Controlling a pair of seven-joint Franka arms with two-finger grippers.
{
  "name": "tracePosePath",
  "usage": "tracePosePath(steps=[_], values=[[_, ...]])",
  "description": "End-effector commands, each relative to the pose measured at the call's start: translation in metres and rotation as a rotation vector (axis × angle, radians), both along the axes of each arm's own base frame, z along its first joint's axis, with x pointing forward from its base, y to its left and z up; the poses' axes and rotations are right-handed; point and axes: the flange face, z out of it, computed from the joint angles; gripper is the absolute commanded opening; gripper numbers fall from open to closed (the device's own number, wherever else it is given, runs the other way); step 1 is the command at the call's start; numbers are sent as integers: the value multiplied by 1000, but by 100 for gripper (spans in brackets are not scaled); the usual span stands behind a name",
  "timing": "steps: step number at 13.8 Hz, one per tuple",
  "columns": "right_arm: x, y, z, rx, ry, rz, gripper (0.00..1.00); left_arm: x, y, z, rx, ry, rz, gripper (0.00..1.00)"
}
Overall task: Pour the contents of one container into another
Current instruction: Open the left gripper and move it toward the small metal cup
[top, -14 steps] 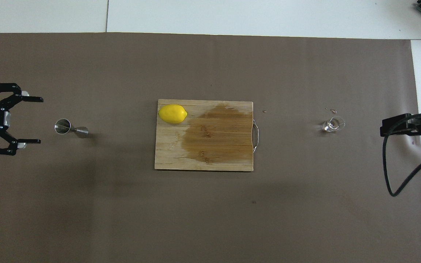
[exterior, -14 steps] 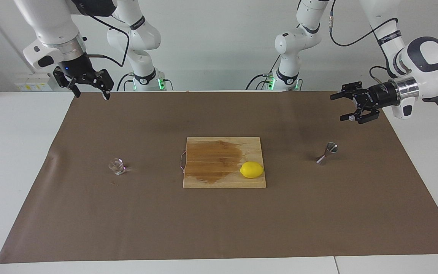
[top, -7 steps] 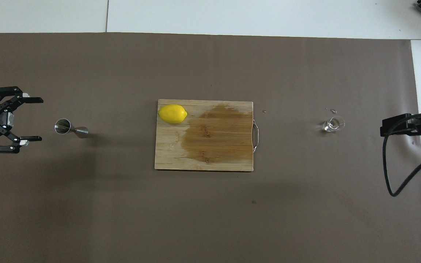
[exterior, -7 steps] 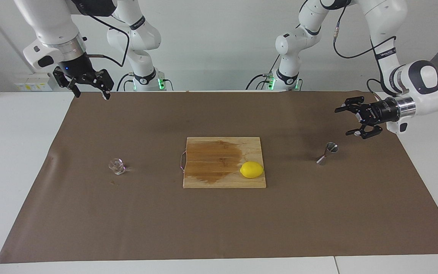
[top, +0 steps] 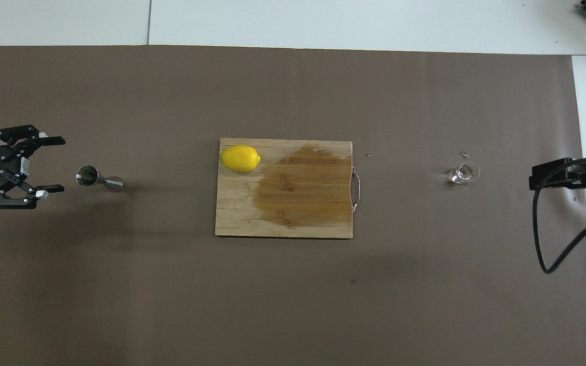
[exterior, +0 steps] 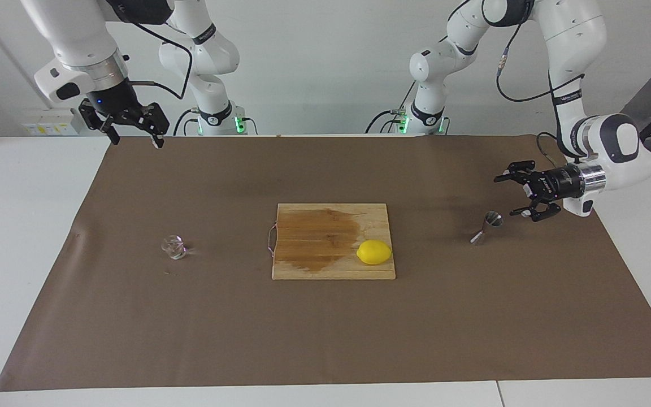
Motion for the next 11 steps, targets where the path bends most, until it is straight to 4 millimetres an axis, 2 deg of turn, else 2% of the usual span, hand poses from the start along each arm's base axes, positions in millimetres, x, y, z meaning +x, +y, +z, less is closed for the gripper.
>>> tracePosePath(steps=[1,7,8,10,11], values=[[-5,2,3,13,-2,-14,100,-10,3,-15,-27,2,36,100],[-5,4,3,13,-1,-9,100,-18,-15,-39,-31,33,32,100],[-5,4,3,13,-1,-9,100,-18,-16,-42,-33,26,29,100],[-5,3,3,13,-1,-10,100,-20,-16,-65,-53,40,15,100],[-5,4,3,13,-1,-9,100,-20,-9,-68,-54,43,19,100]])
